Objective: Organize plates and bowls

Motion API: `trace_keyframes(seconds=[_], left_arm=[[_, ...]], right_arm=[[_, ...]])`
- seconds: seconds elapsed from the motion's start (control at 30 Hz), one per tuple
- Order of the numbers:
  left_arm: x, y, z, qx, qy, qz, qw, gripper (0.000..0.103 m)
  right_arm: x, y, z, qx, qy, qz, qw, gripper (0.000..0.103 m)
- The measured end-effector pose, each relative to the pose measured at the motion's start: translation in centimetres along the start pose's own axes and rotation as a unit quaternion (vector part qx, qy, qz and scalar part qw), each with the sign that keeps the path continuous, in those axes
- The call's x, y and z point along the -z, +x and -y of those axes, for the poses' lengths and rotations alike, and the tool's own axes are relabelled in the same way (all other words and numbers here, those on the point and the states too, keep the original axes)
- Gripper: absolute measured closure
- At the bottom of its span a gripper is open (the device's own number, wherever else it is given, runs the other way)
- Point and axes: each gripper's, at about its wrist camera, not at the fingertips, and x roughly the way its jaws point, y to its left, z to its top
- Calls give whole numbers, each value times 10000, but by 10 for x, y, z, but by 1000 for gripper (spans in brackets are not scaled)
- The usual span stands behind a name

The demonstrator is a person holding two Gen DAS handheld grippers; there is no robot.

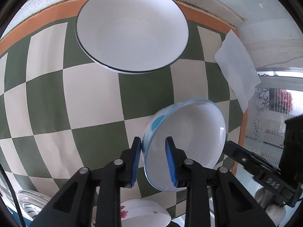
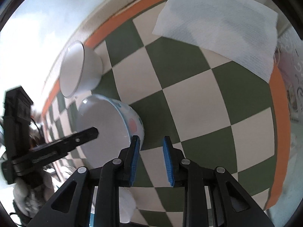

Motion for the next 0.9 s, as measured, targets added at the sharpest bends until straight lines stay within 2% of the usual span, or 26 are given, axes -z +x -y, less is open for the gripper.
trace_keyframes(seconds=[0.07,0.17,0.37,0.43,0.5,0.9], left_arm=[[1,-1,-2,-13,-39,34,10000,90],[0,-1,-7,-7,-76,22,10000,95],[-1,-3,-6,-54,-87,7,9999,95],[-2,-4,-7,-42,-110,8,9999,95],[-1,-5,-8,-40,-137,14,9999,95],[5,-25,-1,-243,57,148,9996,95]], right_arm=[[2,-10,1,-153,44,158,9997,75],[2,-9,-8,-307,-59,86,9995,75],[-2,13,-24,-81,-269,-63,9996,77],[-3,17,-27,-2,-307,-77,9995,90],[-4,21,-30,152,-364,-61,9992,94],[-6,15,-33,14,-378,-143,9992,94]])
